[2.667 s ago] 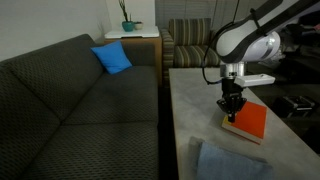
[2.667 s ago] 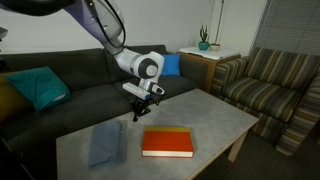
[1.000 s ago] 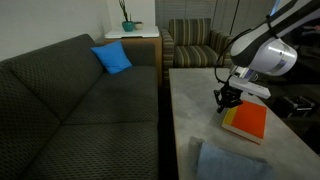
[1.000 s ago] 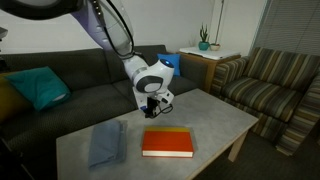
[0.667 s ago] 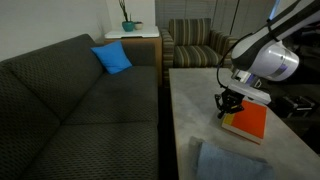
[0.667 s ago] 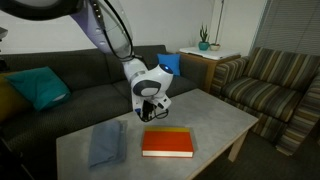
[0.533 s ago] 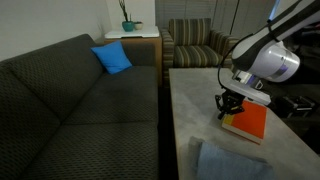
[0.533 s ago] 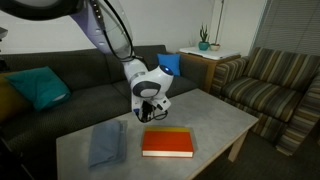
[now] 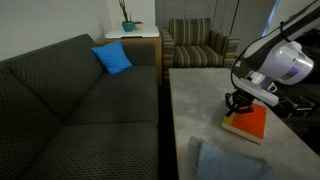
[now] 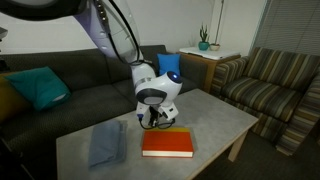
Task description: Move the book backward slightly
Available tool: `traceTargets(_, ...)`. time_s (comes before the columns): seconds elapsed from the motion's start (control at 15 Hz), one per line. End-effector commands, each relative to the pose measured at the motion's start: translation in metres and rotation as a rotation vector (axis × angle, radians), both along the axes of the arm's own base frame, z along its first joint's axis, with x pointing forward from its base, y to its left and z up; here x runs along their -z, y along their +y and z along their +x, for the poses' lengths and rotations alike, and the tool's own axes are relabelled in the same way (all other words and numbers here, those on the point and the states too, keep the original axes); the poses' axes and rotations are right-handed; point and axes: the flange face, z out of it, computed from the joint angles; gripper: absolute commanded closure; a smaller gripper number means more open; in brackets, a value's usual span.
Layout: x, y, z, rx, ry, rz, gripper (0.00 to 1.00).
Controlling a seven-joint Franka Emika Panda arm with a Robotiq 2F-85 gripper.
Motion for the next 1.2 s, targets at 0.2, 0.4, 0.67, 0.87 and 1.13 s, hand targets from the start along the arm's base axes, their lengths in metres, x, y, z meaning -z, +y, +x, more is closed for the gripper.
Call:
traceTargets(0.2, -0.002, -0.002, 0.001, 0.010, -0.001, 0.009, 1.00)
traceTargets(0.4, -0.001, -0.001, 0.002, 0.066, 0.017, 0.000, 1.00)
traceTargets(0.67, -0.003, 0.006, 0.002, 0.100, 0.071, 0.012, 1.00)
traceTargets(0.87, -0.007, 0.015, 0.005, 0.089, 0.091, 0.031, 1.00)
traceTargets(1.13, -0.010, 0.023, 0.005, 0.076, 0.124, 0.061, 1.00)
